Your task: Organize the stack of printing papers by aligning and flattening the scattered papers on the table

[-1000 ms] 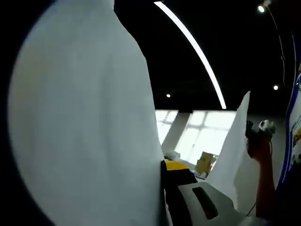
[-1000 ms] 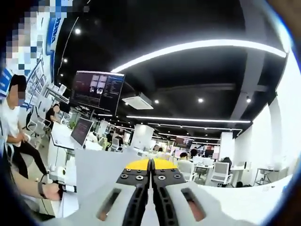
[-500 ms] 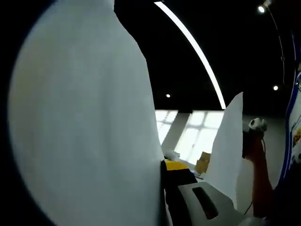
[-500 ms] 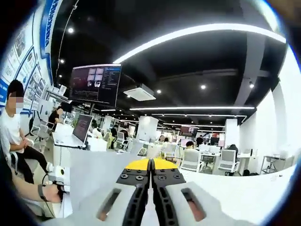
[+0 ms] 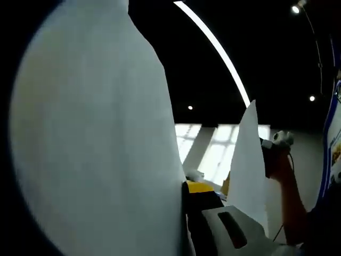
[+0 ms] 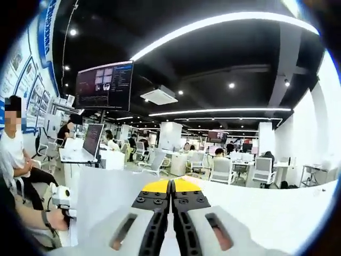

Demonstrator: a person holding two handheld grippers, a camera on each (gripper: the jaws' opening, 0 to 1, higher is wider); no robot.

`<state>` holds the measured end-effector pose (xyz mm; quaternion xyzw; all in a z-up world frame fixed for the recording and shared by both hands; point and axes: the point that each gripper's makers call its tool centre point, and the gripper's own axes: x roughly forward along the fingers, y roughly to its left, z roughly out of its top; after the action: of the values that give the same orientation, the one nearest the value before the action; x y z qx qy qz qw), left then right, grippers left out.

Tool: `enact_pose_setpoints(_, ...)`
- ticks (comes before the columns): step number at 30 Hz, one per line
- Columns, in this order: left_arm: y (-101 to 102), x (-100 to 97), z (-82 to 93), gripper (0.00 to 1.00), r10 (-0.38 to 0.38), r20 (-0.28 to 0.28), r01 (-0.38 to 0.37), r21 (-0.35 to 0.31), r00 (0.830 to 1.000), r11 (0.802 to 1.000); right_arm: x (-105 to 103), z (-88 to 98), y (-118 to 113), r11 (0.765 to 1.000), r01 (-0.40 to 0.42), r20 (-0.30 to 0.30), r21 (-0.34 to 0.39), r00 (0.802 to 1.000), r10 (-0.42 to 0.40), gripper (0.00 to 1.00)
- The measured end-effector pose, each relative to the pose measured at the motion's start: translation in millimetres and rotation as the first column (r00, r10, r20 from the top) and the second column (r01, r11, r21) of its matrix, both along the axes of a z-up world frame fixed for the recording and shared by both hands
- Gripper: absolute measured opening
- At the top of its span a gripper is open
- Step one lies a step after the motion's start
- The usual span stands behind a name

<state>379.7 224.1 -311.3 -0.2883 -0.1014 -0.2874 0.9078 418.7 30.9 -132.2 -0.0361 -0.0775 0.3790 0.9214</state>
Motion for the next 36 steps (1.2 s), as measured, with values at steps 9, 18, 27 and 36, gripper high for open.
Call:
enact_pose_setpoints(9,0.3,0.6,-0.8,0.07,-0.001,-0.002,0.001,0.004,1.000,1.000,27.0,-5.6,3.6,0.999,0.030,-0.042,-0.013,0.999,-0.030,0.00)
enact_pose_setpoints(18,-4.8,-2.8,1.6,0.07,-0.002,-0.001,0.002,0.006,1.000,1.000,49.8,-23.1,9.0,0.998,0.047,-0.103,-0.043,0.993,-0.051,0.00)
enact_pose_setpoints(27,-8.7,-4.2,2.1,0.07,-0.005,0.001,0.005,0.016,1.000,1.000,66.1,-28.3,18.7,0.996,0.050,-0.134,-0.073,0.989,-0.059,0.00)
enact_pose_setpoints(36,-9.3,-4.5,1.3,0.08,-0.010,0.000,0.010,0.019,1.000,1.000,87.1,-29.3,39.5,0.991,0.057,-0.154,-0.117,0.985,-0.075,0.00)
